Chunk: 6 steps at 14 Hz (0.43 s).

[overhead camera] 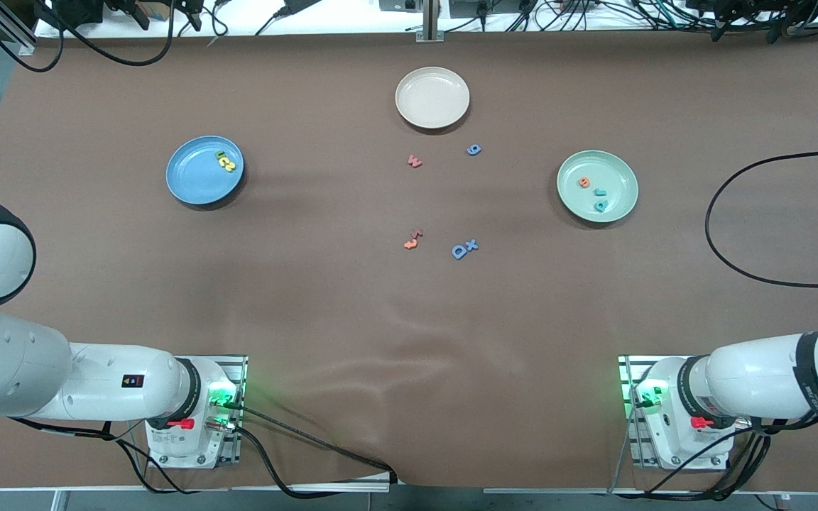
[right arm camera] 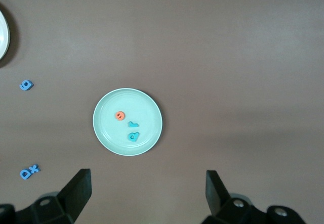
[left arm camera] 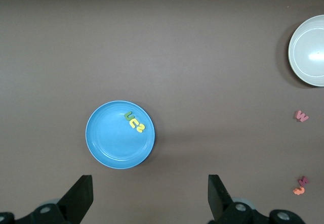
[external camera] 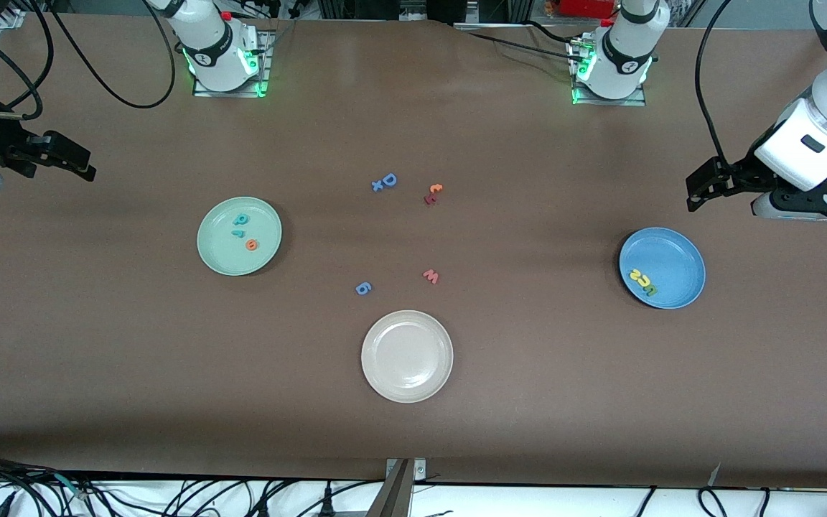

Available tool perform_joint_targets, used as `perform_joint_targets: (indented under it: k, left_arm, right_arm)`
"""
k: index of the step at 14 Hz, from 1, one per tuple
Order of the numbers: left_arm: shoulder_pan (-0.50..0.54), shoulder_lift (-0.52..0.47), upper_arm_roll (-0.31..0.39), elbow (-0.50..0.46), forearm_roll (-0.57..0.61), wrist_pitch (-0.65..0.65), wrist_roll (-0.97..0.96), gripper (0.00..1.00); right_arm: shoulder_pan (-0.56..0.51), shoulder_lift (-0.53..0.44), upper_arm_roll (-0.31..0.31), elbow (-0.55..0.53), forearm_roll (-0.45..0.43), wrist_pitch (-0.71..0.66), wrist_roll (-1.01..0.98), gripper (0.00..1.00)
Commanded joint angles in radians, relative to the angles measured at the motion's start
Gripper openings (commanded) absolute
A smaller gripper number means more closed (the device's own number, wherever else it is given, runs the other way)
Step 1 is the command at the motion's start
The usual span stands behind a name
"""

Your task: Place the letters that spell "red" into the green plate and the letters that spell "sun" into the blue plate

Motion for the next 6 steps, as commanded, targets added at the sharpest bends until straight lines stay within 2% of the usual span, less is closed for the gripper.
perform_joint_targets:
  k: [1,6]
  left_arm:
    - [-0.001,0.005,-0.001,0.022,-0.01,-0.03,-0.008,1.0]
    - [-0.001,0.002,0.0,0.023,-0.012,-0.03,-0.008,1.0]
  right_arm:
    - [0.003,-0.007,-0.004,0.012,0.003,-0.013,-0.021,1.0]
    - [0.003,-0.007,-0.004,0.012,0.003,-0.013,-0.021,1.0]
